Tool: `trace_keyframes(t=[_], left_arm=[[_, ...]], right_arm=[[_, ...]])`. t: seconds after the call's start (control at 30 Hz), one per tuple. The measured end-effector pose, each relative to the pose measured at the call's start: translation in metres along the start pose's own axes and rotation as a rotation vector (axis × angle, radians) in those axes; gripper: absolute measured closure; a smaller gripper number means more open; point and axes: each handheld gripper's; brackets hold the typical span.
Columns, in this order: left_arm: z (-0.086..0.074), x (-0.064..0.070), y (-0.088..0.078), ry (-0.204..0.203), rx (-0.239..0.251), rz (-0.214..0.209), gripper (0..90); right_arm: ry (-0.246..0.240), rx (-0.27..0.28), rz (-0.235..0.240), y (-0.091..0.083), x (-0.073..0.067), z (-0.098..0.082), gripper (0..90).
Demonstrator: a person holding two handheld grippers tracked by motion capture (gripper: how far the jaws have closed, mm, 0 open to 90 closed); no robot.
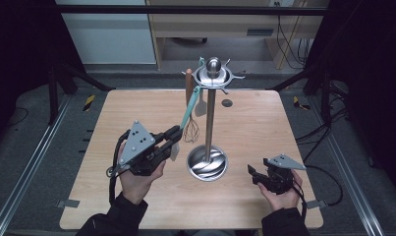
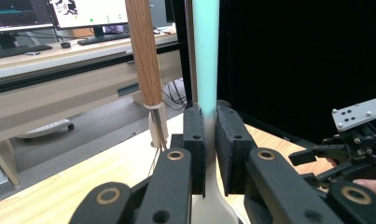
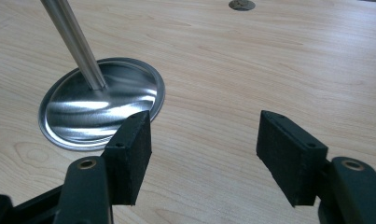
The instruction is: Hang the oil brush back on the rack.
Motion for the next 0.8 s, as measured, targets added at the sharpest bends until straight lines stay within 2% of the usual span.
trace_keyframes(t=[0.33,0.67,0.8], left_arm=[[-0.005,0.007,0.014,-0.035,0.005,0.000,82.4],[-0.009,0.010,0.025,-0.030,0.031,0.018,82.4],[-0.011,0.011,0.029,-0.046,0.030,0.011,82.3]], right_arm=[[0.002,0.001,0.005,0.000,0.000,0.000,35.8],[0.001,0.000,0.006,0.000,0.000,0.000,35.8],[0.001,0.000,0.005,0.000,0.000,0.000,35.8]])
Point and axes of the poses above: each handheld gripper's, and its own axes: y roughly forward along the jaws, z roughly out of its top, x roughly to its right, and after that the axes turned 15 degrees about z, right-handed
